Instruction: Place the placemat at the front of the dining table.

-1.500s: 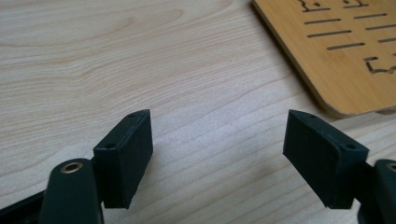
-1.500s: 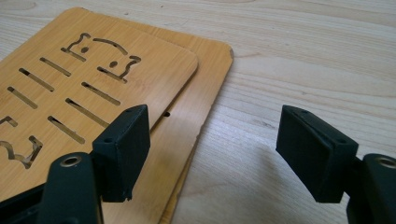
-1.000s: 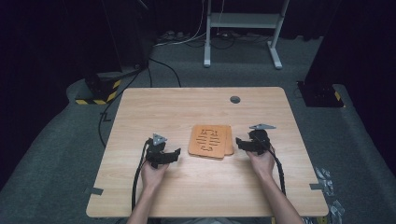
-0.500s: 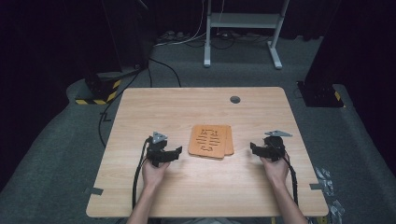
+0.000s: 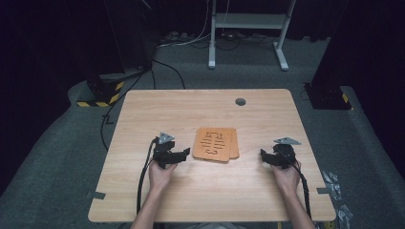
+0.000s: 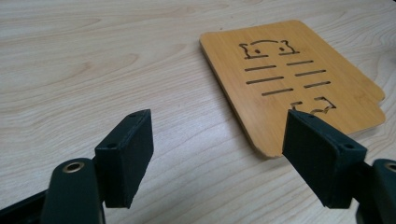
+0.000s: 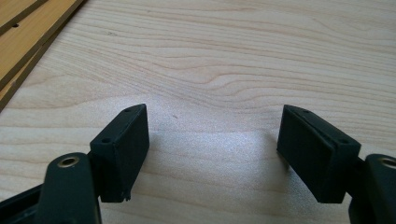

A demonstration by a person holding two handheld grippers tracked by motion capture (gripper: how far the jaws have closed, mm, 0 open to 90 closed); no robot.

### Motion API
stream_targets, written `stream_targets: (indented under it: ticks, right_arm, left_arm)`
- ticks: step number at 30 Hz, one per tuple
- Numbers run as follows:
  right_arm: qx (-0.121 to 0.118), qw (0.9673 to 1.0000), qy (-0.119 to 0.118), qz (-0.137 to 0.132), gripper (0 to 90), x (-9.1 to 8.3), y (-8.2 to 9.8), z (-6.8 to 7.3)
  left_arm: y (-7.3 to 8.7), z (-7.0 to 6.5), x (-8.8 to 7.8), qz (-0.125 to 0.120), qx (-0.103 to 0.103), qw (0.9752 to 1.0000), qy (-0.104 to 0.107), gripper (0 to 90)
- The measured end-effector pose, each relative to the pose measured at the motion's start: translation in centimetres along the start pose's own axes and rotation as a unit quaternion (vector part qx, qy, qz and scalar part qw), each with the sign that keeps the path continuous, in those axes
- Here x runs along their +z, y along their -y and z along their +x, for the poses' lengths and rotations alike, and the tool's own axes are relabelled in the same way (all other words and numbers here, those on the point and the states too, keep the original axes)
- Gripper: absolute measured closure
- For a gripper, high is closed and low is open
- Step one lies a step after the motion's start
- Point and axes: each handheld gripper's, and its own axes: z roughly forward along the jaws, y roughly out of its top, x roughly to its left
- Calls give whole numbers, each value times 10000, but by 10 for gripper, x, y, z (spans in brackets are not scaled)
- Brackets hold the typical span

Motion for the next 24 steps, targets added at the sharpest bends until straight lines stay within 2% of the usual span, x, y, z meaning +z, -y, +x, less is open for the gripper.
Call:
stream_targets:
  ticks: [4, 6, 7, 9, 14, 18, 19, 20, 23, 24]
  right_arm:
    - [-20, 9999, 100, -64, 241, -1, 2, -4]
    - [34, 10000, 82, 19, 240, -3, 2, -4]
    - [34, 10000, 82, 19, 240, -3, 2, -4]
    - [50, 10000, 80, 21, 240, -3, 2, -4]
    - [32, 10000, 81, 19, 240, -3, 2, -4]
    - [25, 10000, 81, 14, 240, -3, 2, -4]
    - [33, 10000, 80, 16, 240, -3, 2, -4]
    - [35, 10000, 80, 16, 240, -3, 2, -4]
    - [21, 10000, 83, 14, 240, -3, 2, -4]
    - [38, 10000, 79, 17, 240, -3, 2, -4]
  left_arm:
    - [-2, -3, 4, 25, -4, 10000, 32, 249]
    - [-3, -4, 7, 53, 29, 10000, 37, 249]
    - [-3, -5, 8, 62, -17, 10000, 23, 249]
    - [-3, -6, 11, 111, 52, 9999, 11, 249]
    - [-3, -8, 15, 89, -27, 10000, 30, 257]
    - [-2, -10, 20, 158, 31, 9999, 12, 257]
    - [-2, -10, 21, 184, 99, 9998, 4, 257]
    - [-2, -11, 23, 194, 70, 9998, -7, 257]
    - [-1, -12, 26, 271, 216, 9994, -78, 257]
    - [-1, -14, 27, 279, 189, 9994, -120, 257]
